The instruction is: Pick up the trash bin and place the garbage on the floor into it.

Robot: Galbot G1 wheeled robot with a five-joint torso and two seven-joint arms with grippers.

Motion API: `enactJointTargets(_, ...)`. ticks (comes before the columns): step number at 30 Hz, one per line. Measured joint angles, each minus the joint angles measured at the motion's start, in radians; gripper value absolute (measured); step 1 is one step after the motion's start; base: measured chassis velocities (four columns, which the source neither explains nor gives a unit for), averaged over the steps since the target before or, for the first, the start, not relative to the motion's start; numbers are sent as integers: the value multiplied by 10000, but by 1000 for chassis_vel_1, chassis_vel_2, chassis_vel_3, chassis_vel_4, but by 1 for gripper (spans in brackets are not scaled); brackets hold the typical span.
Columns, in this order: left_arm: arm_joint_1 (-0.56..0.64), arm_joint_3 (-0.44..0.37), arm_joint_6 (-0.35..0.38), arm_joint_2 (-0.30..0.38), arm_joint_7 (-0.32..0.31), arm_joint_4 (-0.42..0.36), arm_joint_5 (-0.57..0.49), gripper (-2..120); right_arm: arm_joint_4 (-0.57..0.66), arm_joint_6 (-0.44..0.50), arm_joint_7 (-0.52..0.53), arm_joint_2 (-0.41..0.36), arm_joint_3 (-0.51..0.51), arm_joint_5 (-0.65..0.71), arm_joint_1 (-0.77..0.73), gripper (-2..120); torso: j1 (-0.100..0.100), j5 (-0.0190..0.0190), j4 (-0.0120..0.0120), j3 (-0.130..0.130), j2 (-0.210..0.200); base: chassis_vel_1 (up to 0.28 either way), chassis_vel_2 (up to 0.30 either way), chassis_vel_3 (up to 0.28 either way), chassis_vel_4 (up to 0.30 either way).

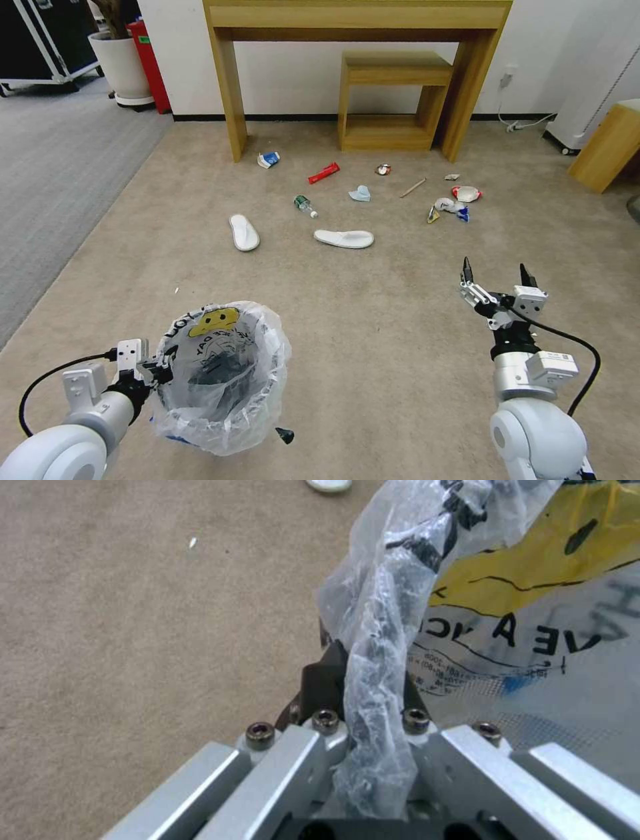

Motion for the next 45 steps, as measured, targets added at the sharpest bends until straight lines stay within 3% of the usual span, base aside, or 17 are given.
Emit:
enactJointTargets(13, -293, 46, -33, 37, 0, 289, -77, 1, -27, -544, 90, 75, -15, -38, 128, 100, 0, -1, 0, 0, -1, 0, 0, 0, 0)
enactJointTargets(31, -47, -44, 70, 186, -144, 217, -375, 1, -139, -582, -3, 126, -70, -317, 164, 100, 0, 0, 1, 0, 0, 2, 2, -3, -3)
enactJointTargets(45, 162, -134, 105, 163, -245, 75, -418, 1, -59, -489, -57, 83, -54, -313, 161, 100, -1, -3, 2, 0, -2, 146, 165, -143, -153)
